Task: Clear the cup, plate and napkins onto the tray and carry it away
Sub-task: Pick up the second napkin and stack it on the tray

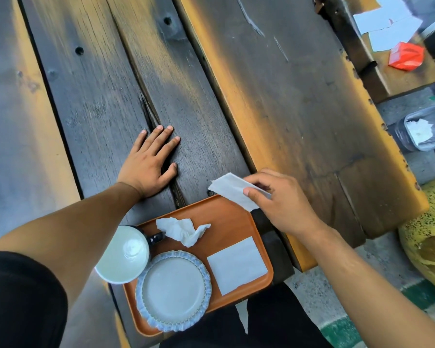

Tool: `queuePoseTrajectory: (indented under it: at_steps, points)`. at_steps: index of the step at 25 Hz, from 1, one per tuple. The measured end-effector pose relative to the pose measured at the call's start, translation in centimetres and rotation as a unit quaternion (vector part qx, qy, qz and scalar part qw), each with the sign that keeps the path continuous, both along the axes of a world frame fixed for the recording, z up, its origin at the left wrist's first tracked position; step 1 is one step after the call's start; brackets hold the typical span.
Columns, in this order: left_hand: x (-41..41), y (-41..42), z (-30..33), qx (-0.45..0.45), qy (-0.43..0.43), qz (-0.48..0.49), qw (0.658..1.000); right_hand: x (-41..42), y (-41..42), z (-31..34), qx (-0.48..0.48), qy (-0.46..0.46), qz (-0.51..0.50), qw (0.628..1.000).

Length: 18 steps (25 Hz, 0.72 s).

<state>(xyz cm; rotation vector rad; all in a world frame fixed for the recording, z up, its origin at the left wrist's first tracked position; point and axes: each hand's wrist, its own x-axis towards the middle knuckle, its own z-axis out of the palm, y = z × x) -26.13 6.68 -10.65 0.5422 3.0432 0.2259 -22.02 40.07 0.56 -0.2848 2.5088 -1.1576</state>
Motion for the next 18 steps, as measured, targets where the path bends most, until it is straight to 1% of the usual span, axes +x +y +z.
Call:
queuePoseTrajectory:
  at_steps: [3, 6, 9, 13, 15, 18]
  points:
    - [0.0, 0.0, 0.0, 0.004, 0.0, 0.002, 1.0, 2.7, 0.0, 1.0, 0.012, -0.057, 0.062, 0.996]
    - [0.0, 0.0, 0.1, 0.005, -0.004, 0.004, 1.0, 5.3, 0.4, 1.3, 0.023, -0.101, 0.138, 0.985]
    - [0.1, 0.1, 0.1, 0.005, -0.008, 0.004, 1.0, 6.9, 0.9, 0.9, 0.053, -0.143, 0.217, 0.964]
    - [0.0, 0.0, 0.0, 0.007, -0.007, 0.003, 1.0, 7.6, 0.5, -0.3, 0.11, -0.167, 0.32, 0.926]
    - [0.1, 0.0, 0.0, 0.009, -0.007, 0.003, 1.0, 7.7, 0.0, -1.0, 0.138, -0.167, 0.331, 0.918]
    - [0.0, 0.0, 0.1, 0.008, -0.007, 0.002, 1.0, 7.7, -0.9, -1.8, 0.167, -0.142, 0.317, 0.923]
